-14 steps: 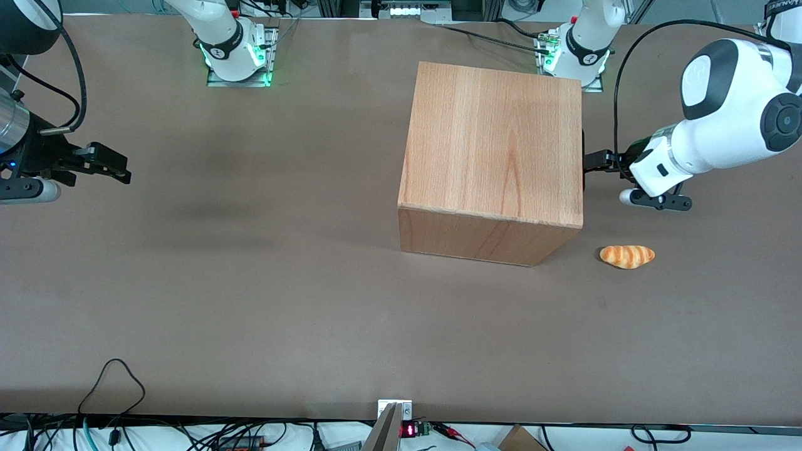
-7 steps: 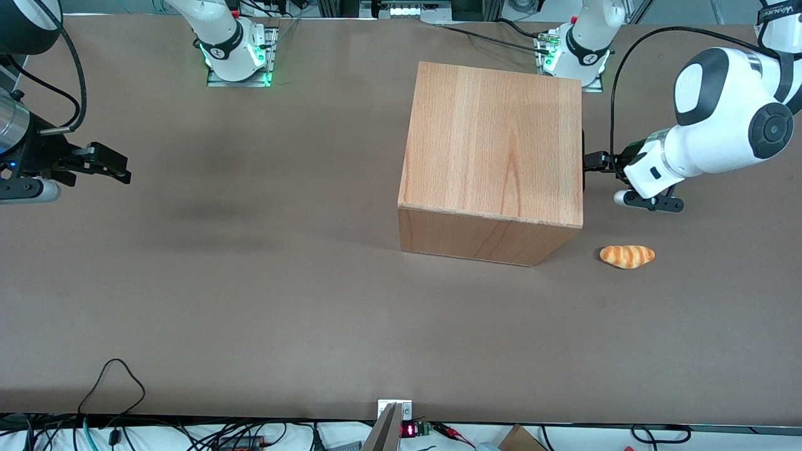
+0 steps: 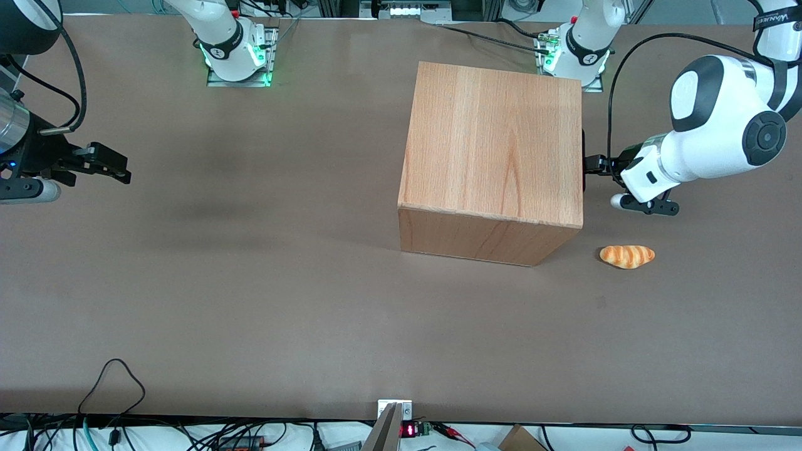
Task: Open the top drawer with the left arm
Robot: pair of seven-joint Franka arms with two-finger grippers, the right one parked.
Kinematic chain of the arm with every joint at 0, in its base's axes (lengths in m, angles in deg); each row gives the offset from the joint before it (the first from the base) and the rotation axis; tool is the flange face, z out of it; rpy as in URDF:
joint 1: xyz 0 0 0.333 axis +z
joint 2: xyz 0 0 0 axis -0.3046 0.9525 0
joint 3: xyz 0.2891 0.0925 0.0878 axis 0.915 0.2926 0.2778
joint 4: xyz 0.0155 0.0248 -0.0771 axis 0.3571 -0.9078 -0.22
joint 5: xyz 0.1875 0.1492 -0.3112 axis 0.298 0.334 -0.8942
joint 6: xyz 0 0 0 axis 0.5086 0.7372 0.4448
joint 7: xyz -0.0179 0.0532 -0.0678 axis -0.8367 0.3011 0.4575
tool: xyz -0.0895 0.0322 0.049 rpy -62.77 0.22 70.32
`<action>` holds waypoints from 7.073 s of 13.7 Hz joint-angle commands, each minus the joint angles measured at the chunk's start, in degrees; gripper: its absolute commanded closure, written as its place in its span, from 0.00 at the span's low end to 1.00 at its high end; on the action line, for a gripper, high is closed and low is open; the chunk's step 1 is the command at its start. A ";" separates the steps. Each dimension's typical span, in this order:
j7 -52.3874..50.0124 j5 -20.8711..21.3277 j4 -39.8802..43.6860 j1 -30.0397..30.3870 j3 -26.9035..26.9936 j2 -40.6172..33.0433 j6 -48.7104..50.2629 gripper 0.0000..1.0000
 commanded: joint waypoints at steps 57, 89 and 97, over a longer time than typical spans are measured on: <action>1.89 6.65 4.01 20.17 0.24 1.76 -4.35 0.00; 0.93 12.62 20.02 -5.13 11.22 -9.31 14.20 0.00; 1.28 14.38 22.47 -8.23 14.22 -9.76 14.91 0.00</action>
